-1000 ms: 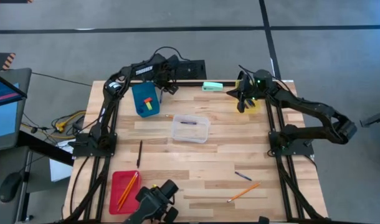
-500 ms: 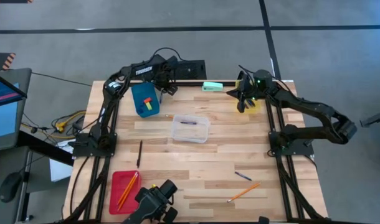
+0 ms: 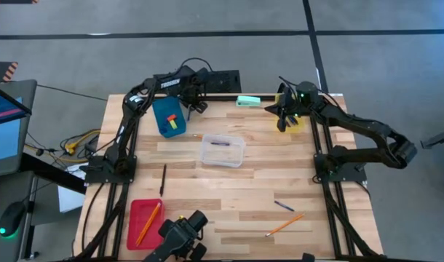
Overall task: Sort crayons/erasers/pens/pencils in bins
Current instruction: Put the top blue crayon into the transparent bin
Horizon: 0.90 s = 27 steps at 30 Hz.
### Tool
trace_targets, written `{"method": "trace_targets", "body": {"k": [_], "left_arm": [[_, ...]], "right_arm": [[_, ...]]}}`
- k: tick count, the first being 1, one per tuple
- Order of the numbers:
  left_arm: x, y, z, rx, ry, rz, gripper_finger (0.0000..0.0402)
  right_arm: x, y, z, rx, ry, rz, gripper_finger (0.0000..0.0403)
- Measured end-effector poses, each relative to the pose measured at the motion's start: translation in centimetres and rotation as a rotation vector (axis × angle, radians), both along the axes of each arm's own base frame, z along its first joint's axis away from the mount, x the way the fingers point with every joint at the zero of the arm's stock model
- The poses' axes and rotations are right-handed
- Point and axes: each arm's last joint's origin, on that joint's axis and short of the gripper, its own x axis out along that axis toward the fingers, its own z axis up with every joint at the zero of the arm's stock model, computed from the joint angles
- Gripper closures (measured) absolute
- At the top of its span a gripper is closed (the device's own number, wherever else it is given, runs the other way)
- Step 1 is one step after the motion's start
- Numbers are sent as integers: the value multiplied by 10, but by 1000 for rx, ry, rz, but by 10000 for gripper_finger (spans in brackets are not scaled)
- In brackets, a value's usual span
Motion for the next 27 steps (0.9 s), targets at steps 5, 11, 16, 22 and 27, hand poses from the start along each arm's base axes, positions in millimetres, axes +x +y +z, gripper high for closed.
{"method": "trace_targets", "body": {"k": [5,11,16,22,27], "left_arm": [[1,-1,0,-6,3,-48,280],[6,-6,-1,-10,8,-138,337],[7,-7,-1,-15,9,-167,391],[8,-7,0,-20,11,-201,381],[14,-5,12,-8,2,-248,392]], "right_arm": [[0,0,0,-2,0,1,399],[0,0,0,-6,1,3,400],[0,0,0,-7,2,3,400],[0,0,0,-6,2,3,399],[0,0,0,-7,2,3,400]]}}
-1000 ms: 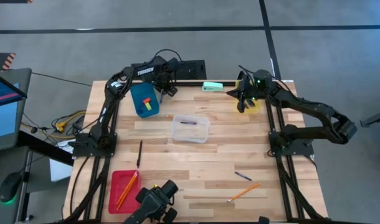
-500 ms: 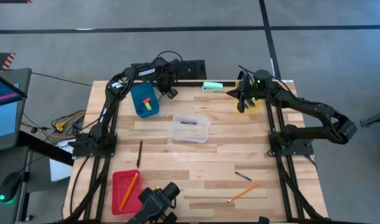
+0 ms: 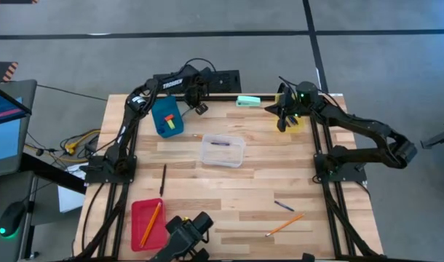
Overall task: Sort crayons/erasers/pens/pencils in bins
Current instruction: Put the top blue crayon into the transparent bin
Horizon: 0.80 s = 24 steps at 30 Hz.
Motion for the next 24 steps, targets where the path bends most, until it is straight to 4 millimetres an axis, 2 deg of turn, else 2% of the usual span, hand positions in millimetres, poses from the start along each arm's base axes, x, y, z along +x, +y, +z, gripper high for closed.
{"method": "trace_targets", "body": {"k": [7,13,18,24], "left_arm": [[12,2,35,53,-54,-51,393],[28,-8,70,99,-126,-106,395],[45,-38,100,134,-191,-216,396],[73,-98,115,142,-221,-411,396]], "right_arm": [[0,0,0,-1,0,0,400],[0,0,0,-2,1,1,398],[0,0,0,-6,3,3,400],[0,0,0,-12,6,5,400]]}}
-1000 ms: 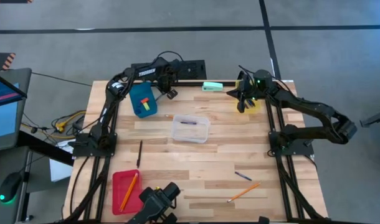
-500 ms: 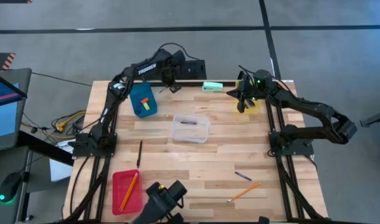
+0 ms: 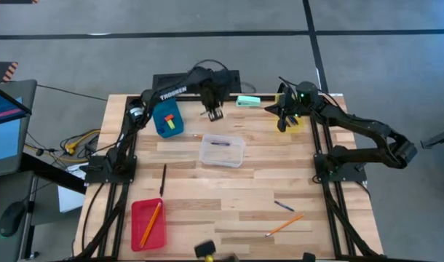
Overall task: Sort crayons/erasers/pens/pencils in bins
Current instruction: Put the top blue crayon into the transparent bin
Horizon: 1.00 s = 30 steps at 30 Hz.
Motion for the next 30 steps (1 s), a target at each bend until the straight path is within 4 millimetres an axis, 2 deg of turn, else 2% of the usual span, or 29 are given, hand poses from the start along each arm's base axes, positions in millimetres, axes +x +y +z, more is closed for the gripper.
{"method": "trace_targets", "body": {"k": [8,14,19,30], "left_arm": [[25,-81,-14,51,28,-205,397],[23,-124,-26,84,-52,-304,397],[16,-138,-52,86,-155,-344,397],[16,-141,-84,53,-219,-510,397]], "right_arm": [[0,0,0,-4,3,0,399],[-4,-2,-2,3,21,-15,399],[-5,-4,-2,8,17,-24,400],[-3,-3,-1,20,1,-26,400]]}}
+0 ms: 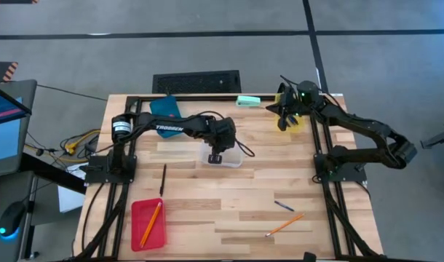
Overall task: Sort crayons/erasers/pens/pencils in bins
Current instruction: Put the top blue crayon into the transparent bin, then put the bottom yellow pencil into the red bin
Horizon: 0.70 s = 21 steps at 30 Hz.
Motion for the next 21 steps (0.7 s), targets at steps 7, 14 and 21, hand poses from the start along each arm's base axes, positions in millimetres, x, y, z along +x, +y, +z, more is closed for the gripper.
{"method": "trace_targets", "body": {"k": [7,14,21], "left_arm": [[-5,-1,-10,0,20,6,350],[-7,-1,-6,56,74,15,299],[-27,-22,24,104,3,37,382]], "right_arm": [[7,7,0,38,-14,25,386],[16,17,0,40,-12,68,388],[18,41,15,21,135,6,398]]}}
